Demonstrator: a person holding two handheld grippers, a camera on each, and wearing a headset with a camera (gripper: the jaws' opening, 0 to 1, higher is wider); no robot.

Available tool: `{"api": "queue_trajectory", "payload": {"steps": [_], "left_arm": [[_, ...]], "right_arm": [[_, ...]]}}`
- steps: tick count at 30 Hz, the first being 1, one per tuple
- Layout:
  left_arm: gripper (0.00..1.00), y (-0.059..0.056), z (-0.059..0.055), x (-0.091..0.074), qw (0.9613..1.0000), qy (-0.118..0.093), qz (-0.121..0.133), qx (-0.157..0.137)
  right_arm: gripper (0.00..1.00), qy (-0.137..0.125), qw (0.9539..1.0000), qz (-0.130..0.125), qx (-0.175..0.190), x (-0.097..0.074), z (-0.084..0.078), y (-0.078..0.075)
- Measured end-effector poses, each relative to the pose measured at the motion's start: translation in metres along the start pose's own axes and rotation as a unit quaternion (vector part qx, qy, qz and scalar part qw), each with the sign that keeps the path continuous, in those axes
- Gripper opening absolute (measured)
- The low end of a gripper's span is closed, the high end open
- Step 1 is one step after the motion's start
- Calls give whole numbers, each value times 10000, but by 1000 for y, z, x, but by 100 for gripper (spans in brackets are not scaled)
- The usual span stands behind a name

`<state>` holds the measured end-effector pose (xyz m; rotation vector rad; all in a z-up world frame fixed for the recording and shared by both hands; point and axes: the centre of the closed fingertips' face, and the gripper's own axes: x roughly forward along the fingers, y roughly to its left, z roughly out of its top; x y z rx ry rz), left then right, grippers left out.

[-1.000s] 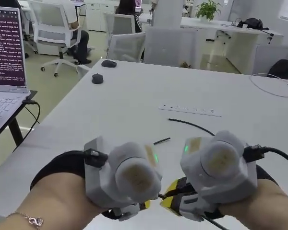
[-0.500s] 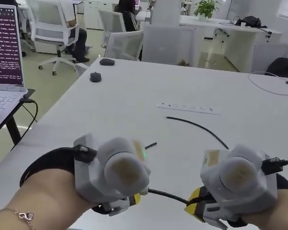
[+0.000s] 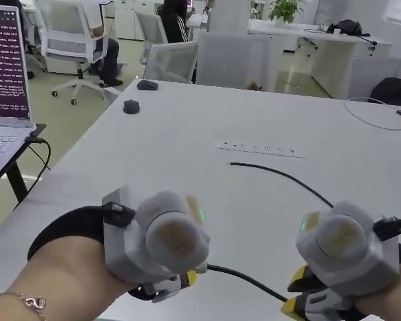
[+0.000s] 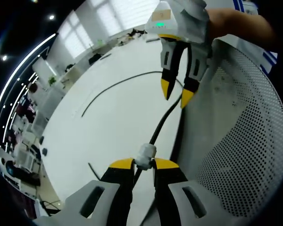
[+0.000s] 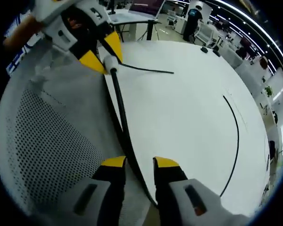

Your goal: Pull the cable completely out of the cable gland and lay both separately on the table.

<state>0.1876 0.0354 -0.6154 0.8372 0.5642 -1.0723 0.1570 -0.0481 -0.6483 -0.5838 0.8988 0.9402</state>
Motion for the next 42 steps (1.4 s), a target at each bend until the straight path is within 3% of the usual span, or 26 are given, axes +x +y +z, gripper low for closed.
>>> {"api": "queue_trajectory", "payload": {"steps": [2,4,7,10,13,14,15,19,26,34,36,38,42], "left_arm": [[16,0,2,0,10000,18,11,59],[16,-1,3,0,10000,1,5,69],[16,-2,7,0,9999,-31,6,97],[16,-5,11,0,9999,-59,-9,151],[16,-6,13,-1,9998,-91,-30,180],[16,-7,13,0,9997,-81,-52,228],[16,-9,11,0,9995,-54,-103,298],[16,-5,5,1,9995,35,-40,297],[16,1,1,-3,9998,30,12,210],[16,1,2,-3,9998,9,4,200],[16,0,3,-3,9998,-2,-1,192],[16,0,3,-3,9998,29,15,215],[16,1,4,-4,9997,25,37,231]], "right_arm": [[21,-464,9988,173,46,-4,29,11],[22,-761,9970,157,12,-8,49,15],[21,-851,9960,8,-272,-9,68,16],[19,-842,9952,-101,-485,-5,75,16],[12,-694,9961,-46,-547,2,71,18],[4,-661,9960,1,-609,3,68,19],[4,-675,9954,61,-677,4,67,21],[4,-665,9970,23,-389,4,55,14],[4,-143,9988,-270,-382,0,11,-4],[5,543,9966,-612,64,-6,-47,-31],[11,676,9961,-521,-230,-7,-49,-27],[11,611,9967,-483,-241,-10,-40,-23],[24,-62,9992,-322,-209,-13,5,-9]]}}
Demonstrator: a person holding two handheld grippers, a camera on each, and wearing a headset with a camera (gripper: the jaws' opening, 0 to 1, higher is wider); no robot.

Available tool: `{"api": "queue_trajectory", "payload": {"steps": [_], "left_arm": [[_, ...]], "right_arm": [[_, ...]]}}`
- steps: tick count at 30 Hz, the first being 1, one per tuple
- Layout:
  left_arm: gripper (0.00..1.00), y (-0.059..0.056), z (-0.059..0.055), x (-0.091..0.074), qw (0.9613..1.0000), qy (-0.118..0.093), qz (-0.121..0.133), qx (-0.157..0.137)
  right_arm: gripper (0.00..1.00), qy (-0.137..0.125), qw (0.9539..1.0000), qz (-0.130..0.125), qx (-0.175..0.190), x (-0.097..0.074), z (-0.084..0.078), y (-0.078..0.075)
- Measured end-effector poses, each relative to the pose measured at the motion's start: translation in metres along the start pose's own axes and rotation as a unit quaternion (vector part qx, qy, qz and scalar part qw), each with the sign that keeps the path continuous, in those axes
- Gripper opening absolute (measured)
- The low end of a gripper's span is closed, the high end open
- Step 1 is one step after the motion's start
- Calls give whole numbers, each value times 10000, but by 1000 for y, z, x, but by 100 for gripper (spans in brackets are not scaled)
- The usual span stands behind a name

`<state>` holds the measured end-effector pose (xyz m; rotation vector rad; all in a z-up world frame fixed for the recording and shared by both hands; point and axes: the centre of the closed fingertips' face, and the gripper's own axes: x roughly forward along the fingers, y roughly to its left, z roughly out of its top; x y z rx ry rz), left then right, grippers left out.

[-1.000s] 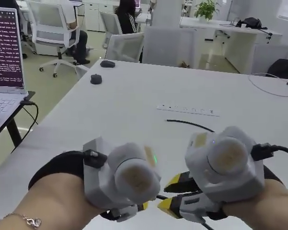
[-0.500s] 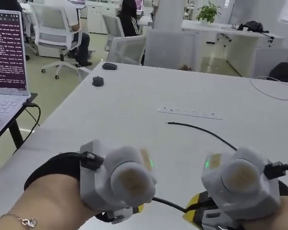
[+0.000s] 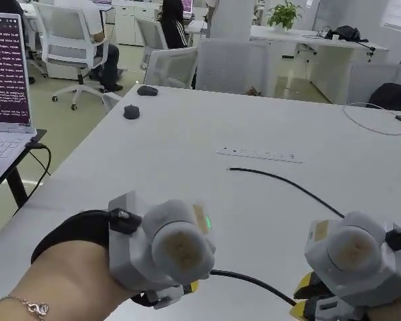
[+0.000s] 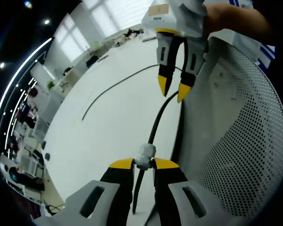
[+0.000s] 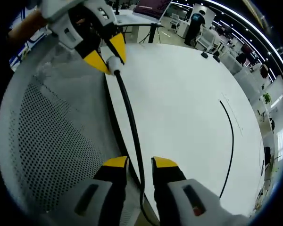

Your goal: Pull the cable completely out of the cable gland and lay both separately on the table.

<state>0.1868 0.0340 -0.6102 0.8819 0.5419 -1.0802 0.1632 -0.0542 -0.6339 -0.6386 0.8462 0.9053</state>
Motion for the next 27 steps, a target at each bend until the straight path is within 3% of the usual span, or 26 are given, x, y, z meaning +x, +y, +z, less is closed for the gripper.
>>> {"api": "queue_trajectory", "payload": {"steps": [2,3,6,9,12,14,21,27], "left_arm": [[16,0,2,-1,10000,-14,24,18],[16,0,3,-1,10000,-20,27,19],[16,-1,8,-1,10000,-65,30,46],[16,-4,11,-1,9999,-115,24,78],[16,-7,13,-2,9998,-149,-17,138],[16,-7,10,-2,9998,-120,-14,151],[16,-3,-2,-2,10000,-41,28,13],[16,5,-5,-4,9999,-21,124,-56]], "right_arm": [[25,-280,9995,42,-123,0,22,6],[24,-538,9981,89,-270,1,39,12],[24,-965,9941,182,-449,5,70,22],[20,-940,9934,86,-647,11,81,21],[8,-616,9915,328,-1099,16,74,31],[4,-621,9923,239,-1046,16,71,28],[3,-533,9947,226,-854,14,51,21],[3,-70,9975,-76,-703,13,14,4]]}}
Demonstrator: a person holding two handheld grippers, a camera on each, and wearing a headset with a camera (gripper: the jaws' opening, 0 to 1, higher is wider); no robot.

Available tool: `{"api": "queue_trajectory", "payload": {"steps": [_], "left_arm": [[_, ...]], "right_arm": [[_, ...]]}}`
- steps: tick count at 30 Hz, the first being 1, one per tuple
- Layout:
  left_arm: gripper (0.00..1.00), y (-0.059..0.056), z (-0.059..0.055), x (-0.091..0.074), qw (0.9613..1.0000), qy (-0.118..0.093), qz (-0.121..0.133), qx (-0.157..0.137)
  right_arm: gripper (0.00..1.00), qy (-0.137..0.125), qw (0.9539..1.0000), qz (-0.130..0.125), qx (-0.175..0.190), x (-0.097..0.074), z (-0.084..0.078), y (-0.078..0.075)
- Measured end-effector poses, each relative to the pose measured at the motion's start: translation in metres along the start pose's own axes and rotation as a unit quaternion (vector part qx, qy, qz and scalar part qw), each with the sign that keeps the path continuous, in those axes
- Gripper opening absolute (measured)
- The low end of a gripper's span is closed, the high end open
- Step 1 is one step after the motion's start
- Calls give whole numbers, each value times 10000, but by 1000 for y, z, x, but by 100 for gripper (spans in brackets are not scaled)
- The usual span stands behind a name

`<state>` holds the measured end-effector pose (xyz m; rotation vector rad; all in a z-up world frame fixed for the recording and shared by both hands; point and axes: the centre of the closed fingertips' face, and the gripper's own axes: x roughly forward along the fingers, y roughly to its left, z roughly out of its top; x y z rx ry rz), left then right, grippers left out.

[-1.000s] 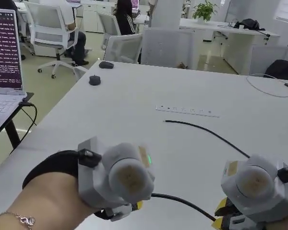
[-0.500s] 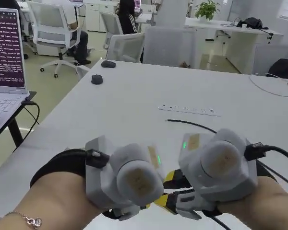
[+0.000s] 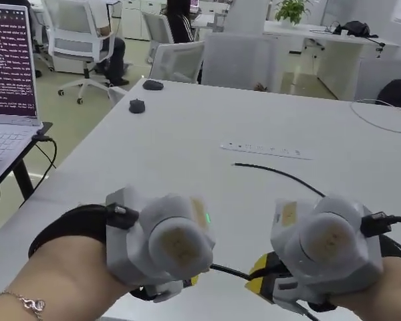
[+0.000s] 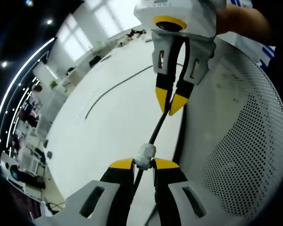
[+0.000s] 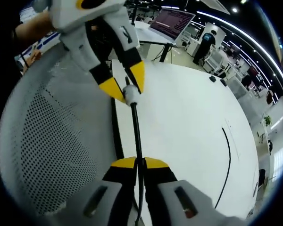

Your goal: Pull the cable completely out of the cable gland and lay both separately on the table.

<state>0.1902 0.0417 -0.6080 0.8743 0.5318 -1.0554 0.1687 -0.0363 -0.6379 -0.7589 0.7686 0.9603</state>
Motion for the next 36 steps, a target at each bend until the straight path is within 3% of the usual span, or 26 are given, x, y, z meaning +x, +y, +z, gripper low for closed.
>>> {"api": "queue_trajectory", "payload": {"steps": [4,8,11,13,17,20,22,27,36], "left_arm": [[16,4,1,-1,10000,-11,52,-7],[16,5,2,-1,10000,-13,60,-7],[16,5,3,0,10000,-10,59,27],[16,3,4,0,10000,-29,50,54],[16,2,8,-3,9999,-92,62,79],[16,2,10,-5,9999,-142,60,75],[16,2,9,-6,9999,-138,64,66],[16,9,-1,-10,9999,-77,149,22],[16,23,-13,-14,9995,-15,288,-97]], "right_arm": [[3,396,9990,-157,94,-4,-30,-8],[6,302,9992,-123,225,-6,-27,-9],[20,-205,9992,17,328,-3,4,-4],[22,-517,9984,111,188,0,30,-1],[20,-869,9958,273,6,5,68,6],[16,-905,9953,276,-188,8,80,7],[3,-753,9962,289,-319,9,75,6],[3,-648,9970,313,-280,11,65,4],[3,-382,9992,89,-23,6,34,-11]]}}
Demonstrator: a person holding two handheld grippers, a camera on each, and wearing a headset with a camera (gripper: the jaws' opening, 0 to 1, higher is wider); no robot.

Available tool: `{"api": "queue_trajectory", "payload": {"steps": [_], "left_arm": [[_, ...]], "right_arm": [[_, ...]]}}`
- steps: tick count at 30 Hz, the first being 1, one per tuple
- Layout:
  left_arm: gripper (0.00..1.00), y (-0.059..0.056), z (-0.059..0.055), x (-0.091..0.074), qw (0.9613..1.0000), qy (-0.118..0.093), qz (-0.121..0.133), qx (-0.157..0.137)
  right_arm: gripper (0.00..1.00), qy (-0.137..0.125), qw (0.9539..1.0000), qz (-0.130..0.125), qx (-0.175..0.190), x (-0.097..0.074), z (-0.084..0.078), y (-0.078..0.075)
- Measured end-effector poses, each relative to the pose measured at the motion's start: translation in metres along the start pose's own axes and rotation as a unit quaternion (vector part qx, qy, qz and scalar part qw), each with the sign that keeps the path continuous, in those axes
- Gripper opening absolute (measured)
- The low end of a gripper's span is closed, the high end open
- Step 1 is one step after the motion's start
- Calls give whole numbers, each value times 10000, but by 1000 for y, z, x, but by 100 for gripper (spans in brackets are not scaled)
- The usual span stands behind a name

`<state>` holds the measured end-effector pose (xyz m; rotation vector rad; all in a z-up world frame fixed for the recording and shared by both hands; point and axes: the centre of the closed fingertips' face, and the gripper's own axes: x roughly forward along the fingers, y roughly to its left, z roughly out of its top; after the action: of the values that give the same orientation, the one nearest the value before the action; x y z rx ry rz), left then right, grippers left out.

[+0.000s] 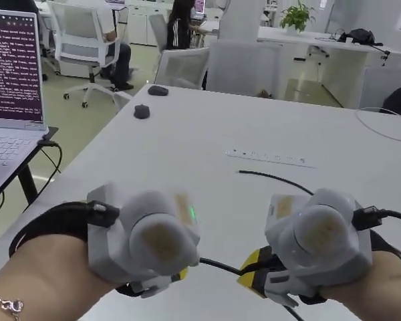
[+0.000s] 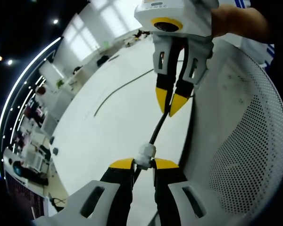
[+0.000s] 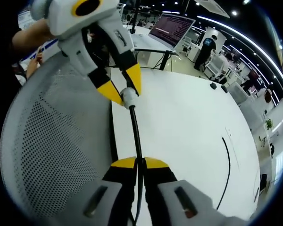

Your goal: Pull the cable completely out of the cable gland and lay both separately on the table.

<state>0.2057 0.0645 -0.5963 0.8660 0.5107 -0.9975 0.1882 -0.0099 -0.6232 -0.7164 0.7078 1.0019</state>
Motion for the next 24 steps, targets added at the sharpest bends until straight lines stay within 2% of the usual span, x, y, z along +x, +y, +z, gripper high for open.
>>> {"api": "queue_trajectory", "payload": {"steps": [9,12,16,20,24], "left_arm": [[16,13,-15,-5,9998,122,145,-118],[16,17,-20,-8,9995,155,202,-167],[16,20,-24,-9,9993,198,246,-215],[16,19,-27,-9,9991,231,246,-260],[16,18,-26,-7,9991,228,221,-286]], "right_arm": [[3,250,9987,-343,276,-16,-32,-22],[3,365,9974,-498,377,-24,-44,-34],[3,422,9949,-714,577,-35,-52,-54],[3,252,9934,-840,736,-43,-46,-73],[3,-74,9919,-1036,730,-43,-27,-108]]}}
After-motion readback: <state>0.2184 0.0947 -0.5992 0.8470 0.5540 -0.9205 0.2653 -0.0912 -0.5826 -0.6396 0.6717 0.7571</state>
